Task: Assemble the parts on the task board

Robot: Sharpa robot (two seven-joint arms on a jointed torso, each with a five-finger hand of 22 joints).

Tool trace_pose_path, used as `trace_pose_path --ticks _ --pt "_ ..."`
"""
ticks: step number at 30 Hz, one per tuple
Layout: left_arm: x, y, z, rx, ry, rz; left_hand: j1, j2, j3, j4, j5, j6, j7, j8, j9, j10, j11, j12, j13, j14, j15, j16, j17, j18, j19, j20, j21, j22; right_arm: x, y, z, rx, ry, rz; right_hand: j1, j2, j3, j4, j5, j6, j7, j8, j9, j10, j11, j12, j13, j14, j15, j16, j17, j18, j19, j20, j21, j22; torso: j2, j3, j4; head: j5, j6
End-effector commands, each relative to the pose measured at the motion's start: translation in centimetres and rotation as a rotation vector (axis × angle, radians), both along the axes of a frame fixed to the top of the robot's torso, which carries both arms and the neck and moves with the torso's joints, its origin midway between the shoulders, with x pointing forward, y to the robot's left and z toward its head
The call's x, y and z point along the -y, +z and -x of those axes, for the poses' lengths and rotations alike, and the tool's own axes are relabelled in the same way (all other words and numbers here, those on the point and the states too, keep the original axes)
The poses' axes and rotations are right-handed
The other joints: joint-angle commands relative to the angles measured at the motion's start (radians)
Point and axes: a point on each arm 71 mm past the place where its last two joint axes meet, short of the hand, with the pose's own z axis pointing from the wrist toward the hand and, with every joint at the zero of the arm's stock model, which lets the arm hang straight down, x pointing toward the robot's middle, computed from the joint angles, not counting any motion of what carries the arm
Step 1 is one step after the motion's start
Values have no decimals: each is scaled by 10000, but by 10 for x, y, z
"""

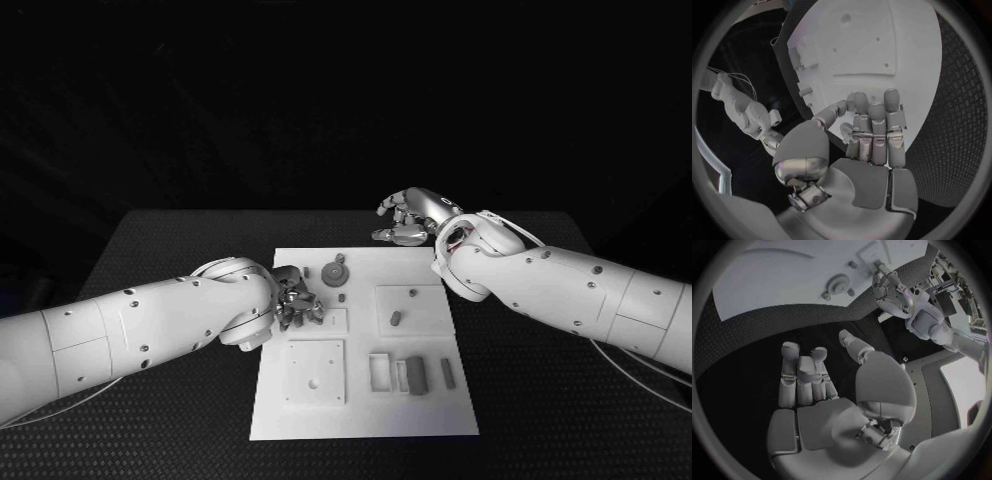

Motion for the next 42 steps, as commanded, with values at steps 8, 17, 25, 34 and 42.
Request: trace_pose_path --ticks 8,17,25,34,42 --pt "1 -4 2 -148 -155 -162 102 179 68 8 47 777 -462 603 2472 8 -87 56 12 -111 -119 65 -31 136 101 -144 53 17 -1 -1 0 -106 61 65 73 2 -26 64 22 19 97 32 16 -8 -29 28 -13 1 9 -53 -15 456 -9 -75 -56 95 4 -7 2 -11 -19" --pt "2 -5 1 -213 -240 -189 70 76 47 17 37 770 -460 596 2492 -6 -84 68 14 -129 -117 91 -73 130 93 -145 44 31 0 -1 0 -111 60 67 74 2 -30 74 22 18 97 32 17 -11 -29 29 -17 -2 9 -54 -16 456 -12 -74 -58 97 4 -9 0 -14 -35" --pt "4 -6 2 -223 -291 -142 53 -48 -40 168 -539 875 -519 634 2581 43 -125 191 56 -107 -146 297 -195 146 170 -178 64 113 0 -1 0 -112 66 68 78 1 -32 79 22 17 97 33 19 -14 -29 31 -21 -4 10 -54 -17 456 -14 -74 -60 98 4 2 -1 -19 -53" --pt "8 -6 3 -179 -332 -75 79 -129 -80 245 -773 982 -572 691 2652 116 -159 309 97 -72 -174 473 -268 157 249 -206 104 191 0 -1 0 -129 59 77 84 0 -34 85 22 16 98 33 20 -16 -28 33 -24 -6 10 -54 -18 456 -16 -73 -61 99 0 1 0 -19 -50" --pt "8 -7 3 -164 -352 -38 23 -184 -169 318 -932 1020 -596 730 2693 139 -176 374 122 -59 -194 573 -307 158 285 -222 128 241 0 -1 0 -127 52 77 87 -2 -36 90 22 15 98 33 20 -19 -28 34 -27 -8 10 -55 -19 456 -19 -72 -63 100 1 2 1 -25 -44"
